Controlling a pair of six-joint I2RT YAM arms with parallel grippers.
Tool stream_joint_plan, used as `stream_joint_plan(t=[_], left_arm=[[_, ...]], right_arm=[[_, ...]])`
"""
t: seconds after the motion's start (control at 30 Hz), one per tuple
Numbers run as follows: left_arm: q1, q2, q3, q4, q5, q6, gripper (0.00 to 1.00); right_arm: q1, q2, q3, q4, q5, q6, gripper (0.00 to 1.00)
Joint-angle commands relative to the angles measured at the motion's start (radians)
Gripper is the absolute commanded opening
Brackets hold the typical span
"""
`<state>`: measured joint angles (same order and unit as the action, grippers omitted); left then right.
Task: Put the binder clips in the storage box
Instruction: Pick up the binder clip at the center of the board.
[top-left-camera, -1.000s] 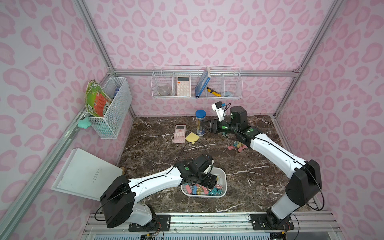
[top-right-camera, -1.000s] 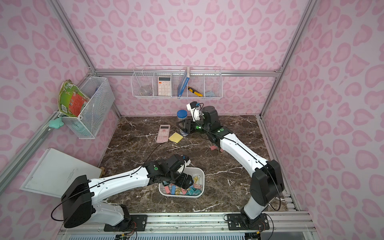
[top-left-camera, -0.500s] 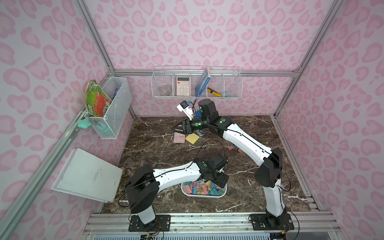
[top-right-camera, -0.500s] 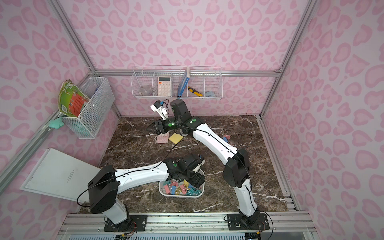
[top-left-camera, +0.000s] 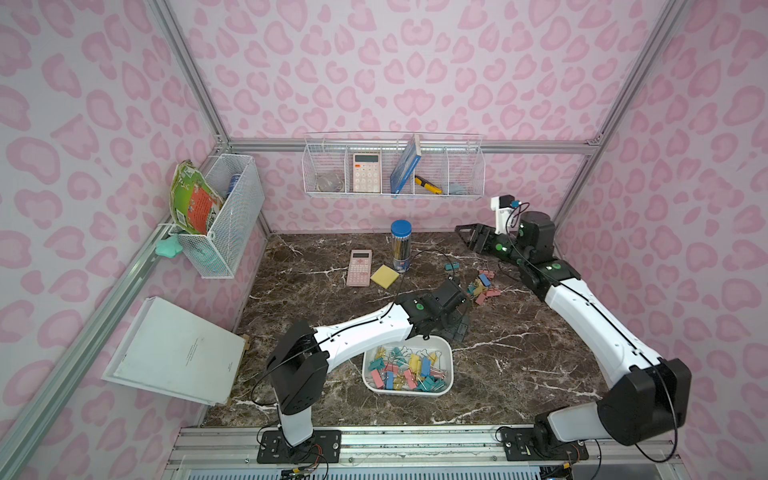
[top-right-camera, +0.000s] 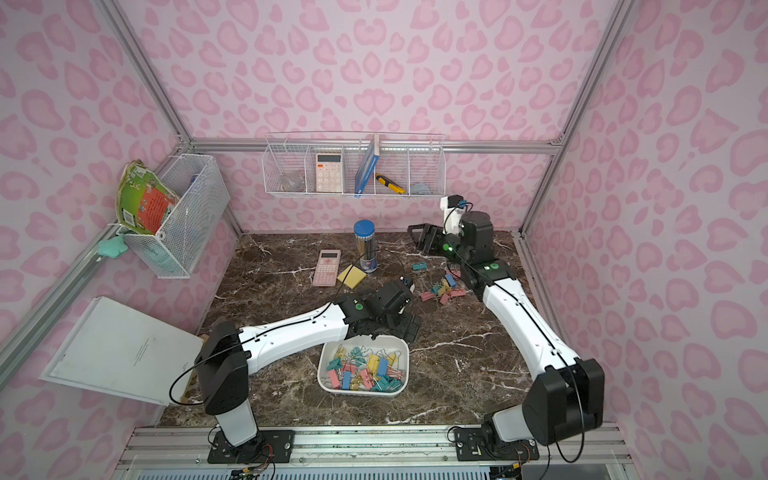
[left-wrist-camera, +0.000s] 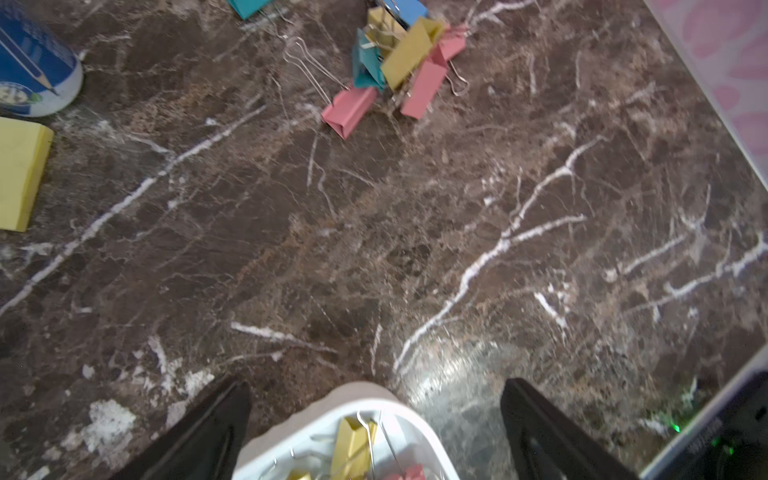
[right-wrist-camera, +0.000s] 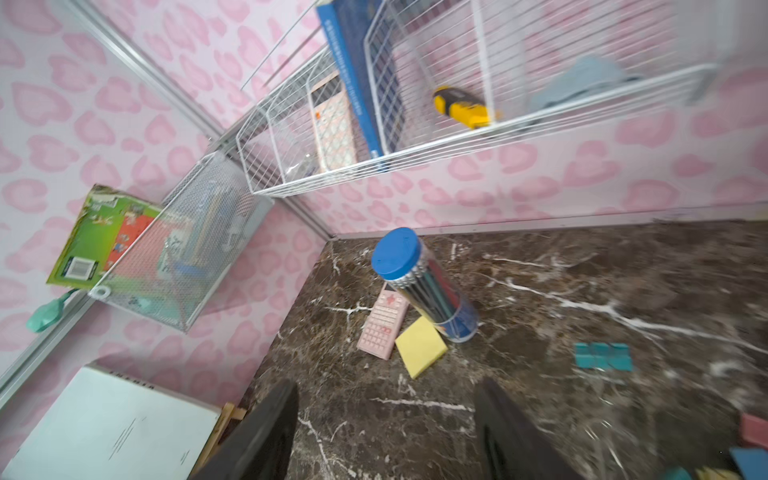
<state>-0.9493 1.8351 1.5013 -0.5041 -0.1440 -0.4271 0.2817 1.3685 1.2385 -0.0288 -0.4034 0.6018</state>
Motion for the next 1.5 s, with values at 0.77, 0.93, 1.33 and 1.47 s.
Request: stream_joint_plan(t=[0.77, 0.93, 1.33, 1.47], left_arm=[[0.181, 0.600, 0.614, 0.191, 0.386, 0.173, 0.61], [0.188, 0.659, 0.668, 0.175, 0.400, 0.233, 0.62], [0.213, 0.740, 0.752, 0.198, 0.485, 0.290, 0.47], [0.215, 0.774, 0.794, 0.191, 0.522, 0.295, 0.40]], right_arm=[[-0.178, -0.353, -0.289, 0.063, 0.063, 0.056, 0.74], [-0.179, -0.353, -0.300, 0.070, 0.056, 0.056, 0.74], [-0.183, -0.333, -0.312, 0.087, 0.038, 0.061, 0.73], [-0.192, -0.326, -0.309, 0.084, 0.028, 0.059, 0.73]])
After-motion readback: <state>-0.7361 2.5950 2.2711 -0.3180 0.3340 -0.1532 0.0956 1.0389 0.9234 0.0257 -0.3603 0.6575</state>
